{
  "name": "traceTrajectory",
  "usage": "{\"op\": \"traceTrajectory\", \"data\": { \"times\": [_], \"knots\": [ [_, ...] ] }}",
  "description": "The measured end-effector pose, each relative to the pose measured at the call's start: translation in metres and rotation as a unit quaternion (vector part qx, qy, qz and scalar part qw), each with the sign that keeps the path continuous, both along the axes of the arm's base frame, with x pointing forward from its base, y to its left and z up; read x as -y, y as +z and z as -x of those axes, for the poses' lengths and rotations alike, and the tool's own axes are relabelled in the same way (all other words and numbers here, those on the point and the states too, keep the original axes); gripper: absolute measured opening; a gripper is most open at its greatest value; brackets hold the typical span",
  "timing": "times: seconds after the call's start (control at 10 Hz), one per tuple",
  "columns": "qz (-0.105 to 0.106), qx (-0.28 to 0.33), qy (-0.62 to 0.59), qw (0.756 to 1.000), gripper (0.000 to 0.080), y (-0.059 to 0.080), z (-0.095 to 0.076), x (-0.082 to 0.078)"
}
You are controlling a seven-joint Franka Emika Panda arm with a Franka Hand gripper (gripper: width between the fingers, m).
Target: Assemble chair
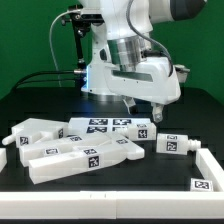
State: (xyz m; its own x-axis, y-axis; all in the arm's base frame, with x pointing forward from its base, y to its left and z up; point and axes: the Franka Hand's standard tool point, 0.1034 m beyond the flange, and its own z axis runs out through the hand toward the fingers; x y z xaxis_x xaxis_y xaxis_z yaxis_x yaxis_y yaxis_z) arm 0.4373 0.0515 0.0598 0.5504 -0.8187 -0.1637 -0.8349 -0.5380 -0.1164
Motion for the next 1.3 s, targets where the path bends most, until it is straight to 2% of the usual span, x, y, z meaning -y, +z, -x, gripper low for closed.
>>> {"op": "traceTrajectory", "data": {
  "times": [0.2, 0.3, 0.4, 0.5, 0.6, 0.8, 0.9, 1.1, 1.2, 1.3],
  "knots": [
    [0.008, 0.017, 0.118, 0.993, 0.0649, 0.018, -0.051, -0.016],
    [-0.001, 0.023, 0.193, 0.981, 0.0649, 0.024, -0.074, -0.021],
    [0.0, 0.036, 0.289, 0.957, 0.0649, 0.032, -0.1, -0.027],
    [0.007, 0.049, 0.3, 0.953, 0.0649, 0.033, -0.1, -0.035],
    [0.005, 0.048, 0.344, 0.938, 0.0649, 0.029, -0.087, -0.034],
    [0.006, 0.053, 0.353, 0.934, 0.0649, 0.028, -0.093, -0.03],
    [0.013, 0.05, 0.359, 0.932, 0.0649, 0.023, -0.105, -0.023],
    [0.055, 0.054, 0.405, 0.911, 0.0649, 0.026, -0.16, -0.027],
    [0.079, 0.057, 0.429, 0.898, 0.0649, 0.029, -0.166, -0.034],
    [0.074, 0.056, 0.424, 0.901, 0.0649, 0.026, -0.163, -0.034]
  ]
}}
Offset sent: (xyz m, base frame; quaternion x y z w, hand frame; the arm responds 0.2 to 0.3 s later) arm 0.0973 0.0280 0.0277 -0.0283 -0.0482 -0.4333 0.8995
